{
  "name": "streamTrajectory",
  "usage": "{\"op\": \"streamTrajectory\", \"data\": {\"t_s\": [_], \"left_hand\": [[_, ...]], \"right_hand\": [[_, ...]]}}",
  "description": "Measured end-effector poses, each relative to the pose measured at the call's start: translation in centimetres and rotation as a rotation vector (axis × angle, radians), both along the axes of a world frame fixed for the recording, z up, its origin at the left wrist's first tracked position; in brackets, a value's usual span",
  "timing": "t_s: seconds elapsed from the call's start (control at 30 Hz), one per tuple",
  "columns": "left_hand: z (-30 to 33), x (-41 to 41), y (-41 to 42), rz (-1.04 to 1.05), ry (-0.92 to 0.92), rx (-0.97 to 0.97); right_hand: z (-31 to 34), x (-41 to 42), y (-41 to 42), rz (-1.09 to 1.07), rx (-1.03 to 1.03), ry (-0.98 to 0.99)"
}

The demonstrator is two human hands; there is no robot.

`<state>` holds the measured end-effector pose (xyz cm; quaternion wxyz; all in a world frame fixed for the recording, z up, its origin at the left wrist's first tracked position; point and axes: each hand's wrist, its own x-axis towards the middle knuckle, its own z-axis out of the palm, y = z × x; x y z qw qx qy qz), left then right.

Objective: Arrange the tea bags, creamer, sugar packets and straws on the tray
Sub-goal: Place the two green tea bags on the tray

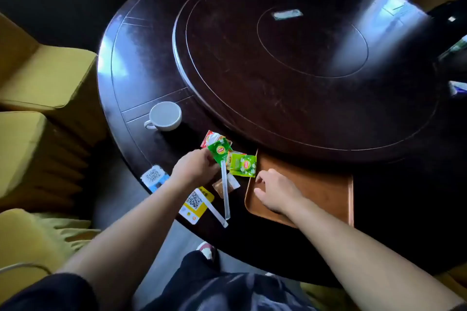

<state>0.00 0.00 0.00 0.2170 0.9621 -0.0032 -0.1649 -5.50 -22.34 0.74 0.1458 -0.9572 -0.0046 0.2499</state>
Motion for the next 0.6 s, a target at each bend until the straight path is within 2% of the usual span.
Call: {"op": "streamTrajectory", "data": {"t_s": [0.07,0.23,0.4,0.6], "left_hand": [[-0.4,2.5,0.9,0.017,-0.059,0.024],[-2.1,6.3,1.2,-0.031,-0.023,0.101],[-3.3,6.6,0.5,-0.03,-0.049,0.084],[-4.4,6.0,0.1,0.006,-0.054,0.04]], "right_hand": [[0.0,1.8,1.2,-0.029,-0.006,-0.041],[-0.3,5.1,3.6,-0.068,-0.066,-0.086],[-1.7,6.0,4.6,-0.038,-0.185,-0.043],[-2.8,6.0,5.3,-0.074,-0.254,-0.118]]}}
